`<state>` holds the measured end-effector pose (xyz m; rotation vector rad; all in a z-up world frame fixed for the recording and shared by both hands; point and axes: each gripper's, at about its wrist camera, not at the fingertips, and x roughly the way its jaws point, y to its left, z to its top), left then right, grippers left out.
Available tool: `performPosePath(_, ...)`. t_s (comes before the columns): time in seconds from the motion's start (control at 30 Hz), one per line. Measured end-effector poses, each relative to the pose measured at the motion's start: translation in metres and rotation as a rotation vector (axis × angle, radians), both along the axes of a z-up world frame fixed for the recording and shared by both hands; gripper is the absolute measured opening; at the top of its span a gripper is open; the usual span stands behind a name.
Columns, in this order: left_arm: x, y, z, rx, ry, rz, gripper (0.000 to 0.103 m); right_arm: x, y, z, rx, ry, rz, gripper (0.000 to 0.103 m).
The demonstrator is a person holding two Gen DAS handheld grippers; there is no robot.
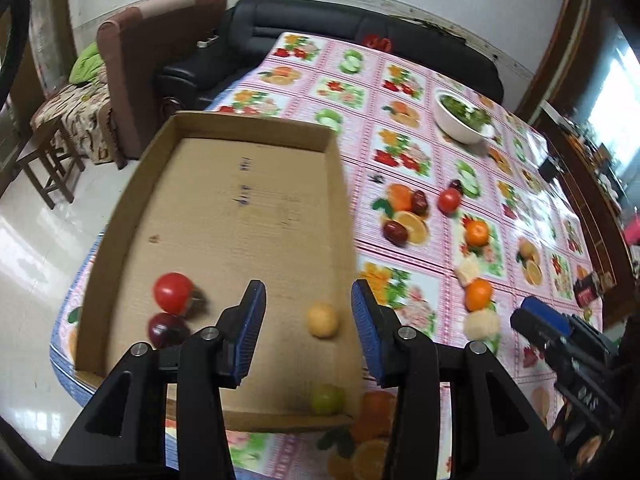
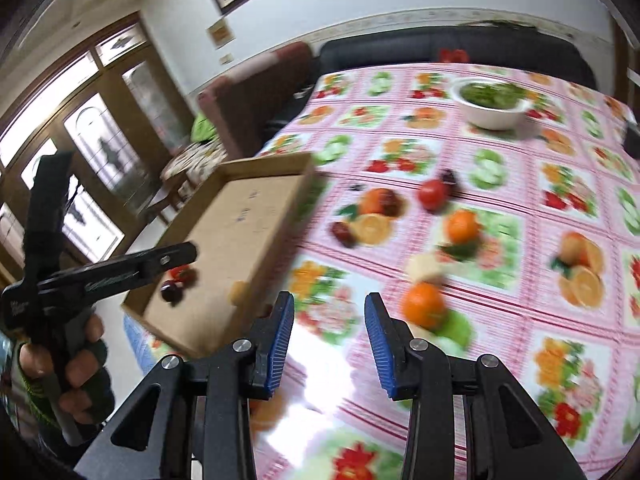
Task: Organize fruits
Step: 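Move both tools back over the row of fruit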
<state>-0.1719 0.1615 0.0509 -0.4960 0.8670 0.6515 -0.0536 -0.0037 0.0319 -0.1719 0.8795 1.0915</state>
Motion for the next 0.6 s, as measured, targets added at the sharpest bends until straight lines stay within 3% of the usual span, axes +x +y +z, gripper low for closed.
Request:
performPosePath(0.33, 0.031, -0.045, -0.005, -0.02, 0.015, -0.107, 0.043, 0.04, -0.058, -0.007, 0.0, 0.023, -0.145, 0.039)
performPosePath(0.6, 0.052, -0.07, -0.011, -0.041, 0.028, -0.17, 0.043, 0.053, -0.071, -0.011, 0.001, 0.029, -0.176, 0.039)
